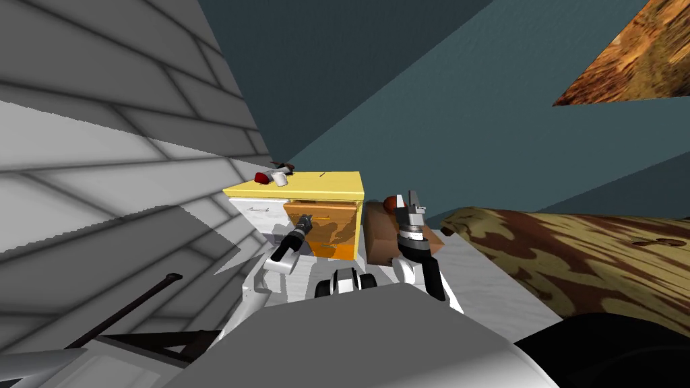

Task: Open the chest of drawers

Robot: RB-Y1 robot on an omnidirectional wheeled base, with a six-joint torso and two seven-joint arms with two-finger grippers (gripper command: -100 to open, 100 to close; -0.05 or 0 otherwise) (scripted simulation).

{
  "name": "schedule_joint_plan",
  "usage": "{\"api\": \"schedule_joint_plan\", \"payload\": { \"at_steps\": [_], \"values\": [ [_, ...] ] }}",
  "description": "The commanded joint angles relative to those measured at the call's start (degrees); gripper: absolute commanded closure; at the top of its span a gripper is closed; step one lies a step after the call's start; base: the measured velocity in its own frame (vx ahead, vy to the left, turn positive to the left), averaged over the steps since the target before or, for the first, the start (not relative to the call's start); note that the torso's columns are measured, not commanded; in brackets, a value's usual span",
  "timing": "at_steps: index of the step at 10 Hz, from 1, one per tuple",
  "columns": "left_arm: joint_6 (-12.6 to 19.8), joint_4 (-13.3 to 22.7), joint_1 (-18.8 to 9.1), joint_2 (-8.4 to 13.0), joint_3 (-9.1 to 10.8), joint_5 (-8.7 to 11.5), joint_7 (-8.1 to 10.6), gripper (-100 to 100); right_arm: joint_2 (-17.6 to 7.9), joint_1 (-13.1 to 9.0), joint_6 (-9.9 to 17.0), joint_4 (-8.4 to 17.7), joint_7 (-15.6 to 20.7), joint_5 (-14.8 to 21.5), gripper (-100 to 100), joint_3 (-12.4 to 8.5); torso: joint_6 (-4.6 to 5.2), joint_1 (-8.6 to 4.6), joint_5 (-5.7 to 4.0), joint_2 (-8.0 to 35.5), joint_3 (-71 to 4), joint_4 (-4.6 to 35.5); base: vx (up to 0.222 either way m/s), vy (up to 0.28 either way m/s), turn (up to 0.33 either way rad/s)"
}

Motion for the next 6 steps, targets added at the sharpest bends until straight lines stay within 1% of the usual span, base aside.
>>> {"api": "schedule_joint_plan", "payload": {
  "at_steps": [1, 2, 3, 4, 5, 6],
  "values": [
    [-0.8, 4.4, -0.9, 1.5, -0.32, 0.3, 2.48, 100, 0.0, 0.0, 0.0, 0.0, 0.0, 0.0, 0, 0.0, 0.01, -0.07, -0.01, -0.3, -0.1, -0.1, -0.079, -0.014, 0.011],
    [-0.8, 4.7, -0.9, 1.5, -0.32, 0.3, 2.48, 100, 0.0, 0.0, 0.0, 0.0, 0.0, 0.0, 0, 0.0, -0.02, 0.02, 0.07, -0.7, -0.4, -0.3, -0.021, -0.013, 0.013],
    [-3.0, 6.5, -3.1, 4.6, 0.68, 0.5, 5.32, 100, 0.0, 0.0, 0.0, 0.0, 0.0, 0.0, 0, 0.0, -0.04, 0.15, 0.1, -1.0, -0.6, -0.4, -0.095, -0.032, -0.278],
    [-3.0, 7.6, -3.1, 4.6, 0.68, 0.5, 5.76, 100, 0.0, 0.0, 0.0, 0.0, 0.0, 0.0, 0, 0.0, 0.1, 0.08, 0.08, -0.7, -0.5, -0.2, -0.115, -0.024, -0.191],
    [-3.0, 9.5, -3.1, 4.6, 0.68, 0.5, 5.76, 100, 0.0, 0.0, 0.0, 0.0, 0.0, 0.0, 0, 0.0, 0.07, 0.01, 0.11, -0.4, -0.2, -0.3, -0.063, -0.018, -0.002],
    [-5.2, 11.3, -5.3, 7.5, 1.67, 0.7, 8.42, 100, 0.0, 0.0, 0.0, 0.0, 0.0, 0.0, 0, 0.0, -0.06, 0.14, 0.19, -0.6, -0.3, -0.4, -0.136, -0.066, -0.283]
  ]
}}
